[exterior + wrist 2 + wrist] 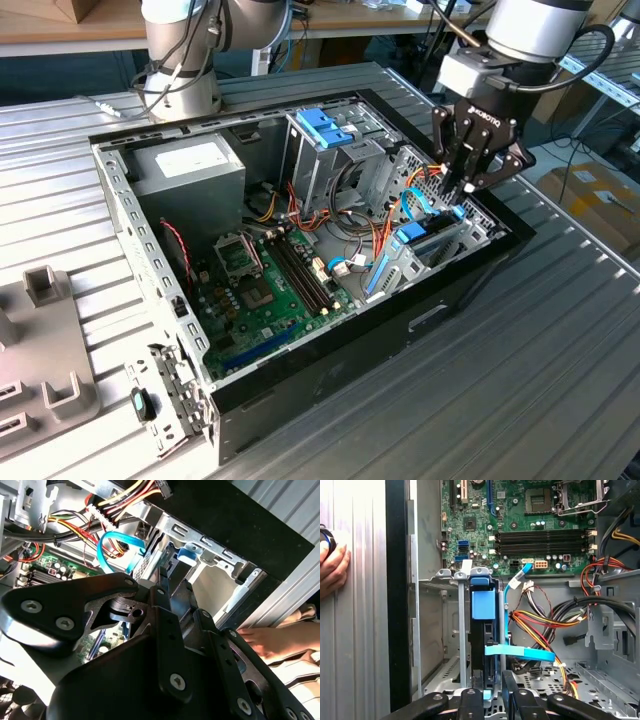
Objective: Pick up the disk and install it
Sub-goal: 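Insert the second disk wire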
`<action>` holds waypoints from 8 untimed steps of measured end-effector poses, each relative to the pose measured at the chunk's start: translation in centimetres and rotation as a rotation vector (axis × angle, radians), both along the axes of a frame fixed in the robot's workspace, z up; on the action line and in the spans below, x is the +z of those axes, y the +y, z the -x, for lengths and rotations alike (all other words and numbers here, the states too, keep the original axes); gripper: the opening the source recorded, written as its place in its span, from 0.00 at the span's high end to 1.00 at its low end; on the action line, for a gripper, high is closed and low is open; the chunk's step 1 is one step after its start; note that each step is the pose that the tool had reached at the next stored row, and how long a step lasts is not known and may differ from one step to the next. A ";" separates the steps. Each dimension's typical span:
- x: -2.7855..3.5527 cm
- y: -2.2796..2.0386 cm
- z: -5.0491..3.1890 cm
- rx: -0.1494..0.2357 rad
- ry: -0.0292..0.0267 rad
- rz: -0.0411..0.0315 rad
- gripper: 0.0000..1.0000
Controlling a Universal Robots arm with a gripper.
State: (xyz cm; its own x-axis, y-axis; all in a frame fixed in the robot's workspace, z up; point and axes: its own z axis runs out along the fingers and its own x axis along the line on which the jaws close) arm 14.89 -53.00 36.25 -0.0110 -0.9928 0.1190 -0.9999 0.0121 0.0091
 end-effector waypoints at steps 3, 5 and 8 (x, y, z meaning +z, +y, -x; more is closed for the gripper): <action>0.00 0.01 -0.16 0.001 0.0000 -0.0001 0.71; -0.01 0.02 -0.29 0.002 0.0000 -0.0001 0.71; 0.00 0.02 -0.30 0.001 0.0000 0.0000 0.71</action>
